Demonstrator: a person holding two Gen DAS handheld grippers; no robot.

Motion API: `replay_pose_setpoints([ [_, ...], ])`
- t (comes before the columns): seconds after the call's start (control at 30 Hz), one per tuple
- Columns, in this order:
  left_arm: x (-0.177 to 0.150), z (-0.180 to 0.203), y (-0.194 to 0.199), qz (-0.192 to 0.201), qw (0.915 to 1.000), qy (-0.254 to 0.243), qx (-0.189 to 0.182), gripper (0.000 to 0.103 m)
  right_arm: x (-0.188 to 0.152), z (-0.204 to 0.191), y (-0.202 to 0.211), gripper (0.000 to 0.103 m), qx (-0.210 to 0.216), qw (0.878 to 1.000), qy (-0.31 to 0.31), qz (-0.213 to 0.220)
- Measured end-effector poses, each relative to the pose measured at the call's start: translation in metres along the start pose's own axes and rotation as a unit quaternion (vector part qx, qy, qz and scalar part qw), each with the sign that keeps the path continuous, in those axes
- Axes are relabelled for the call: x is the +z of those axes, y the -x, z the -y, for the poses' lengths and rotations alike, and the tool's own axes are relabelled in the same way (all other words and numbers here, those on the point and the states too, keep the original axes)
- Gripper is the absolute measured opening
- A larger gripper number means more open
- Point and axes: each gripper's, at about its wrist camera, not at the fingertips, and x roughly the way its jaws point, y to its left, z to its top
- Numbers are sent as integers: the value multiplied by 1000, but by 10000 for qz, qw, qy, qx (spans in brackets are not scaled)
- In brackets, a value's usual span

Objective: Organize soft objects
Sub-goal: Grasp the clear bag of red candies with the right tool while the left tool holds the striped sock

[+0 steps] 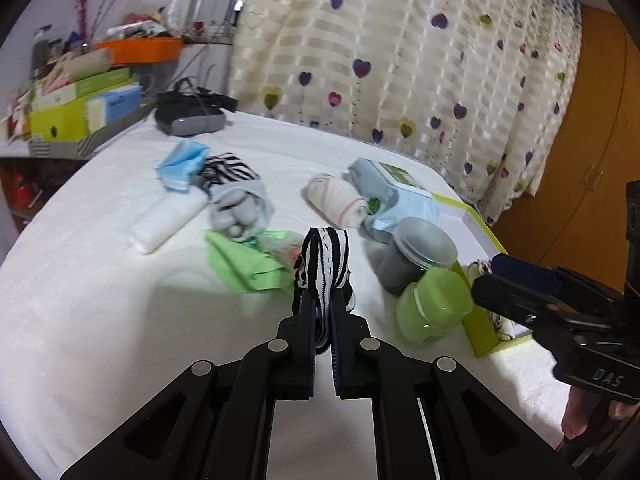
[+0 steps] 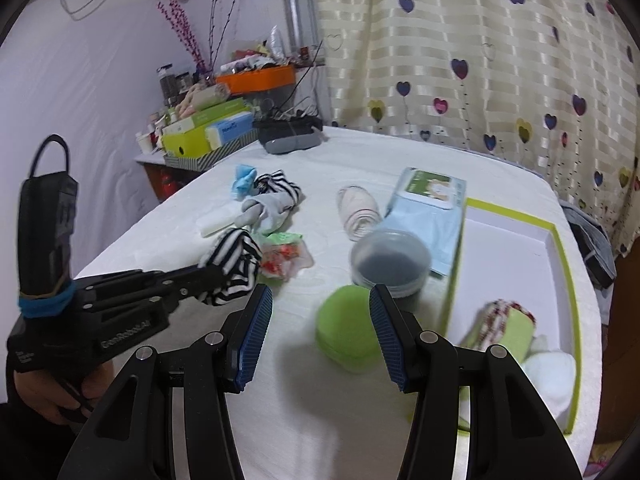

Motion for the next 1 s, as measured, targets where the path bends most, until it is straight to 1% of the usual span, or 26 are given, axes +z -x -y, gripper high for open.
replay_pose_setpoints([
  [0.23, 0, -27, 18, 184, 9994, 223, 202, 6, 10, -21, -27, 52, 136, 9994, 247, -192],
  [0.4, 1, -44, 19, 209, 9986, 361, 312, 6, 17, -33, -50, 52, 179, 9985, 368, -377],
  [0.67, 2, -59, 17, 221, 9979, 513, 340, 6, 30, -43, -85, 52, 220, 9970, 395, -625],
  [0.83, 3, -68, 16, 232, 9973, 588, 367, 6, 39, -50, -109, 52, 112, 9959, 442, -786],
  [0.93, 3, -72, 15, 227, 9971, 629, 365, 6, 41, -50, -125, 52, 56, 9946, 376, -962],
  [1.0, 3, -75, 14, 219, 9970, 651, 361, 6, 40, -49, -133, 52, -61, 9935, 344, -1085],
])
